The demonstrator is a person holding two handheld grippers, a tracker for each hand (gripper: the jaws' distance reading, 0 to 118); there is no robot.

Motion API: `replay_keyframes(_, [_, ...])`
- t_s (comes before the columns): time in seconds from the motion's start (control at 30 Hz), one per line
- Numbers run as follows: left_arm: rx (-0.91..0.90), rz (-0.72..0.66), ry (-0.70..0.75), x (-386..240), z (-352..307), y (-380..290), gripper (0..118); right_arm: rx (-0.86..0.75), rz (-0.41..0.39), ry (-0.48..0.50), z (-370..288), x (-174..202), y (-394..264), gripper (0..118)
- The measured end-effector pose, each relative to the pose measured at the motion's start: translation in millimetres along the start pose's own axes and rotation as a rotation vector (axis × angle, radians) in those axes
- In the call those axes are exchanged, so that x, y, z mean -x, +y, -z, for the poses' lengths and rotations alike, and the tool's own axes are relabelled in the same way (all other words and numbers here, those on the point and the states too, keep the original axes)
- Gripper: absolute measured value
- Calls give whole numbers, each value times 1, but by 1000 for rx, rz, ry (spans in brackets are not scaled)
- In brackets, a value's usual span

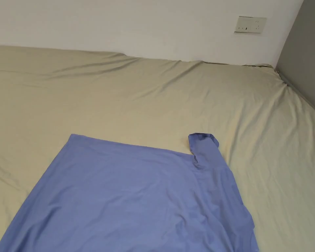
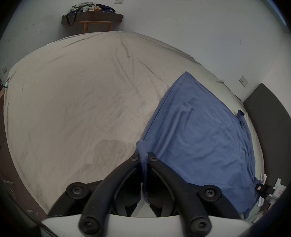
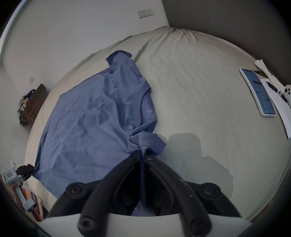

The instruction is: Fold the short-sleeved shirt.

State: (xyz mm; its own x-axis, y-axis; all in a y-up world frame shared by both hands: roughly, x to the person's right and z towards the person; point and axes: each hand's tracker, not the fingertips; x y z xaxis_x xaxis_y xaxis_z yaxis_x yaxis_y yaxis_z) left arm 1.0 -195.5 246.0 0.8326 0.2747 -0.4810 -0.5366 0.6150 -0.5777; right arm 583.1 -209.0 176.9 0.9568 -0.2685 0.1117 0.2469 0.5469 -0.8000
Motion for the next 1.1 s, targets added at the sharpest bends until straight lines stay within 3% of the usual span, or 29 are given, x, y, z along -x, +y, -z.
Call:
replay_keyframes(0.1, [-14,28,4,-6,-6,2,4,-55,-36,-12,-8,3,0,10])
replay_keyframes(0.13, [-30,44,-1,-7,-12,4,4,-94,-57,-20,-13,7,1,20])
replay_keyframes(0.17, [-57,65,-2,-11,-19,7,15,-124,-94,-50,-20,11,3,37])
replay_keyframes(0.23, [-136,102,3,-20,-38,15,20,-221,-186,-130,-38,23,8,44])
replay_keyframes(0.27, [-182,129,-4,-22,-48,19,47,-269,-226,-141,-49,28,11,65])
replay_keyframes(0.33, [-246,166,-9,-33,-67,28,110,-347,-247,-156,-71,37,20,85])
replay_keyframes(0.37, [-310,200,-35,-37,-83,31,118,-381,-268,-162,-82,42,24,102])
replay_keyframes(0.43, [-350,211,-74,-47,-101,37,118,-474,-313,-165,-105,52,27,118])
replay_keyframes(0.7, [-524,347,-198,-86,-151,13,118,-785,-438,-257,-161,84,-6,118])
replay_keyframes(0.73, [-531,347,-205,-86,-154,6,117,-773,-431,-249,-162,83,-11,118])
replay_keyframes(0.77, [-539,348,-216,-85,-158,-2,109,-766,-419,-233,-164,82,-16,105])
replay_keyframes(0.8, [-552,351,-223,-83,-159,-10,93,-767,-399,-220,-166,80,-23,85])
replay_keyframes(0.83, [-559,354,-229,-81,-161,-17,70,-762,-382,-211,-165,77,-27,61])
replay_keyframes(0.87, [-563,358,-232,-80,-163,-24,24,-748,-373,-204,-165,75,-31,19])
replay_keyframes(0.9, [-560,357,-225,-79,-164,-29,0,-738,-373,-210,-164,74,-35,3])
replay_keyframes(1.1, [-494,322,-229,-60,-158,-50,0,-677,-384,-205,-160,75,-51,2])
